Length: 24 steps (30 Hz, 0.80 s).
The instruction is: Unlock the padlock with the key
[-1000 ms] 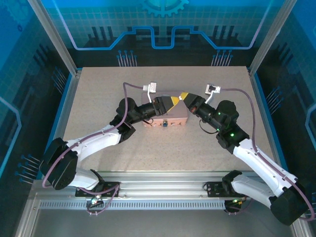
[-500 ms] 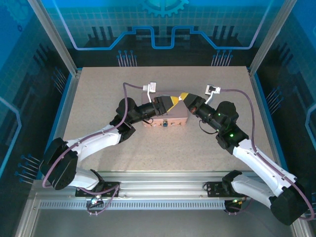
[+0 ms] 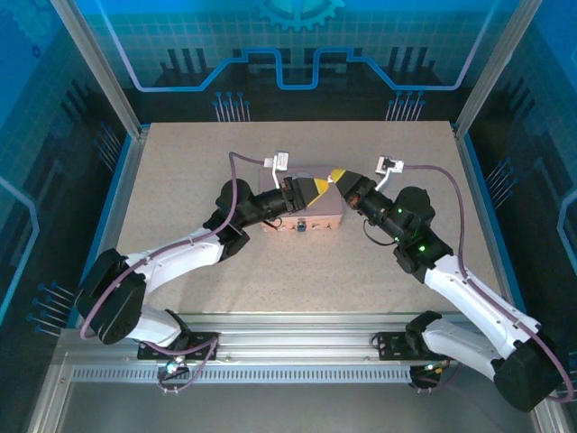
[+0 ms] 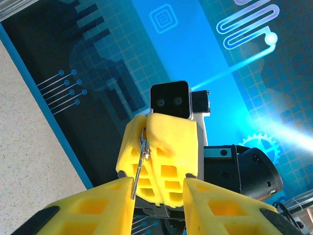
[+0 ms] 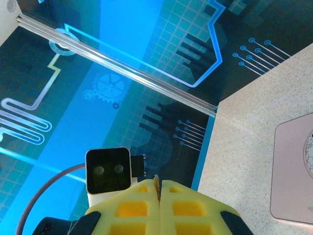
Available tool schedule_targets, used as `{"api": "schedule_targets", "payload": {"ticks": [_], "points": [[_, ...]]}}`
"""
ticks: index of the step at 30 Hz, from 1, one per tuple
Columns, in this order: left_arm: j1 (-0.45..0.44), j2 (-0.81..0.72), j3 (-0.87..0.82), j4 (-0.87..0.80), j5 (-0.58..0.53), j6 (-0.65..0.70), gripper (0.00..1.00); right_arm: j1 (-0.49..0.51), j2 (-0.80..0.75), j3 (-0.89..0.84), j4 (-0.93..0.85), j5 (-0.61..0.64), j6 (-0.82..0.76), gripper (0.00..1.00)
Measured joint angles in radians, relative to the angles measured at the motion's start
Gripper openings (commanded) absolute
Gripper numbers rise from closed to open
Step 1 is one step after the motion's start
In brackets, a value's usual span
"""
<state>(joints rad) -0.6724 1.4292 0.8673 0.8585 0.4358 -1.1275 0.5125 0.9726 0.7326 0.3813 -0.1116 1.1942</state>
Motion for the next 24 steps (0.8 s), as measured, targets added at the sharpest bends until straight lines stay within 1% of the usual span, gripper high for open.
{"api": "schedule_targets", "payload": {"ticks": [8,12,15,17,21,22,23,24], "points": [[0.0,0.0,0.0,-0.001,0.0,0.001,0.21,0.004,-0.012,-0.006,0.005,0.006,0.003,0.0],[0.0,0.0,0.0,-0.006,0.0,0.003,0.15,0.004,-0.019,-0.01,0.006,0.006,0.003,0.0],[-0.001,0.0,0.0,-0.019,0.0,0.008,0.08,0.004,-0.031,-0.019,0.005,0.007,0.003,0.0],[-0.002,-0.001,0.0,-0.025,0.0,0.011,0.01,0.004,-0.042,-0.026,0.001,0.008,0.003,0.0],[-0.002,-0.003,0.0,-0.043,0.007,0.027,0.0,0.004,-0.065,-0.041,-0.019,0.014,-0.002,0.0],[-0.002,-0.003,0.0,-0.047,0.008,0.029,0.0,0.004,-0.071,-0.042,-0.029,0.015,-0.005,0.03],[-0.002,-0.004,0.0,-0.055,0.01,0.03,0.0,0.004,-0.076,-0.043,-0.038,0.015,-0.009,0.13],[-0.002,-0.007,0.001,-0.069,0.012,0.032,0.0,0.004,-0.081,-0.045,-0.05,0.014,-0.013,0.27]]}}
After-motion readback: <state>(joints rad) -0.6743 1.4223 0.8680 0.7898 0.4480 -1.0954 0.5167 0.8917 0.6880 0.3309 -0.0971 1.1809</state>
